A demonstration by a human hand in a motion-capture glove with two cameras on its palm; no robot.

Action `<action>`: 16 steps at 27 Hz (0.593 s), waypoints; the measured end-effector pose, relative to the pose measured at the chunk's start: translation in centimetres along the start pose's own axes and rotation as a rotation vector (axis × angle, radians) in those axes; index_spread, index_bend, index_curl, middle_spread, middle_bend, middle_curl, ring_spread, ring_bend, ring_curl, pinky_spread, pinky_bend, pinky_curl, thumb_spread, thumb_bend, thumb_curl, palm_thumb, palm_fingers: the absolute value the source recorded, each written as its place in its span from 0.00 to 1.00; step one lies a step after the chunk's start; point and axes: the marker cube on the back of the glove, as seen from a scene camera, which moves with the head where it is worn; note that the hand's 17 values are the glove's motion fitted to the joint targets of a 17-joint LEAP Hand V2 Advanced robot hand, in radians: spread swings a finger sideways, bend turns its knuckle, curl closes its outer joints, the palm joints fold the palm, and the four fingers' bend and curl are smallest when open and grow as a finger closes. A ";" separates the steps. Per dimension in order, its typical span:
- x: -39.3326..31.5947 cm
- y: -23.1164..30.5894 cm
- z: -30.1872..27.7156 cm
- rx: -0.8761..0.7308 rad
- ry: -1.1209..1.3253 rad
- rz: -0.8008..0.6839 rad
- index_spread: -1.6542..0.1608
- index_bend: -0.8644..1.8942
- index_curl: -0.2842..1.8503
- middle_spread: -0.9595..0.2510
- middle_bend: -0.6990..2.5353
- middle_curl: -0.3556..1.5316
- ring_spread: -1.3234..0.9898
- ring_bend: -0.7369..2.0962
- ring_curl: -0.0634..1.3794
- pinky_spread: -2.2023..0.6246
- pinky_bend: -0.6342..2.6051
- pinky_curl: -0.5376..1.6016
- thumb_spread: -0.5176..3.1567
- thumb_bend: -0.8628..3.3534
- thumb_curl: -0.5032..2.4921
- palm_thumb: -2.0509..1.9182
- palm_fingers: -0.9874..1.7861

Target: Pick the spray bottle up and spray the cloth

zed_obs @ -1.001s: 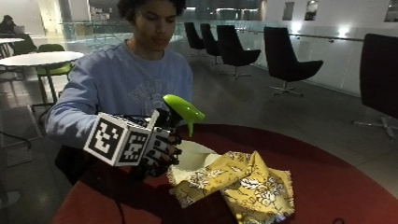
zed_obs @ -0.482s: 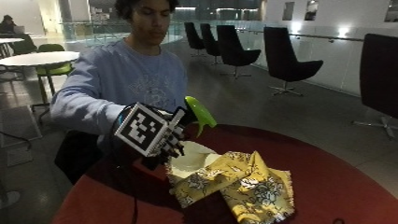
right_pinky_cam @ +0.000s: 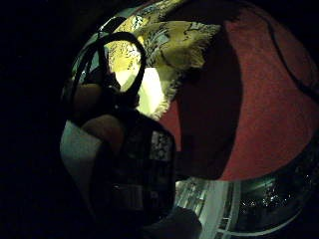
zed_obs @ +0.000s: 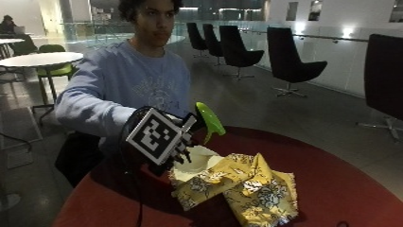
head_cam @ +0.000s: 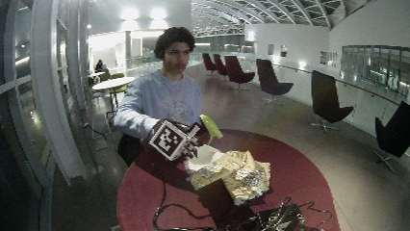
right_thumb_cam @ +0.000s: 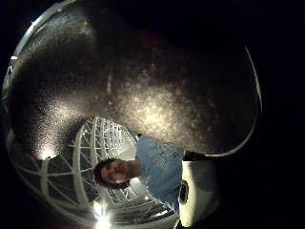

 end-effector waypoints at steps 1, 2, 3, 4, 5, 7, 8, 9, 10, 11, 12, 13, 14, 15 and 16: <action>0.1 -0.2 -0.1 -0.009 0.011 0.002 0.79 0.37 0.33 0.74 0.28 0.43 0.57 0.40 0.31 0.86 0.26 0.41 0.30 0.20 0.39 0.76 0.76; 0.1 -0.3 -0.2 -0.018 0.021 0.003 0.79 0.37 0.33 0.74 0.28 0.43 0.57 0.40 0.31 0.86 0.26 0.41 0.30 0.20 0.39 0.76 0.76; 0.1 -0.4 -0.4 -0.024 0.026 0.004 0.79 0.37 0.33 0.74 0.28 0.43 0.57 0.40 0.31 0.86 0.26 0.41 0.30 0.20 0.39 0.76 0.76; 0.1 -0.5 -0.7 -0.026 0.025 0.005 0.79 0.37 0.33 0.74 0.28 0.43 0.57 0.40 0.31 0.86 0.26 0.41 0.30 0.20 0.39 0.76 0.76; 0.1 -0.5 -0.9 -0.023 0.018 0.007 0.79 0.37 0.33 0.74 0.28 0.43 0.57 0.40 0.31 0.86 0.26 0.41 0.30 0.20 0.39 0.76 0.76; 0.1 -0.7 -1.3 -0.013 0.010 0.015 0.79 0.37 0.33 0.74 0.28 0.44 0.57 0.40 0.31 0.86 0.26 0.42 0.30 0.20 0.39 0.76 0.75; 0.1 -0.8 -1.4 -0.011 0.012 0.019 0.79 0.37 0.33 0.74 0.28 0.44 0.57 0.40 0.31 0.86 0.26 0.42 0.30 0.20 0.40 0.76 0.75; 0.2 -0.7 -1.5 -0.013 0.014 0.022 0.79 0.37 0.33 0.74 0.28 0.44 0.57 0.40 0.31 0.86 0.26 0.42 0.30 0.20 0.40 0.76 0.75; 0.3 -0.6 -1.5 -0.020 0.017 0.025 0.79 0.37 0.33 0.74 0.28 0.44 0.57 0.40 0.31 0.86 0.26 0.42 0.30 0.20 0.40 0.76 0.75; 0.3 -0.5 -1.5 -0.032 0.018 0.027 0.79 0.37 0.33 0.74 0.28 0.44 0.57 0.40 0.31 0.86 0.26 0.42 0.30 0.20 0.40 0.76 0.75; 0.3 -0.2 -1.4 -0.046 0.020 0.029 0.79 0.37 0.33 0.74 0.28 0.44 0.57 0.40 0.31 0.86 0.26 0.42 0.30 0.20 0.40 0.76 0.75; 0.3 0.0 -1.3 -0.059 0.024 0.031 0.79 0.37 0.33 0.74 0.28 0.44 0.57 0.40 0.31 0.86 0.26 0.42 0.30 0.20 0.40 0.76 0.75; 0.3 0.2 -1.3 -0.068 0.031 0.032 0.79 0.37 0.33 0.74 0.28 0.44 0.57 0.40 0.31 0.86 0.26 0.42 0.30 0.20 0.40 0.76 0.75; 0.3 0.4 -1.2 -0.074 0.037 0.034 0.79 0.37 0.33 0.74 0.28 0.44 0.57 0.40 0.31 0.86 0.26 0.42 0.30 0.20 0.40 0.76 0.75; 0.3 0.5 -1.1 -0.078 0.040 0.036 0.79 0.37 0.33 0.74 0.28 0.44 0.57 0.40 0.31 0.86 0.26 0.42 0.30 0.20 0.40 0.76 0.75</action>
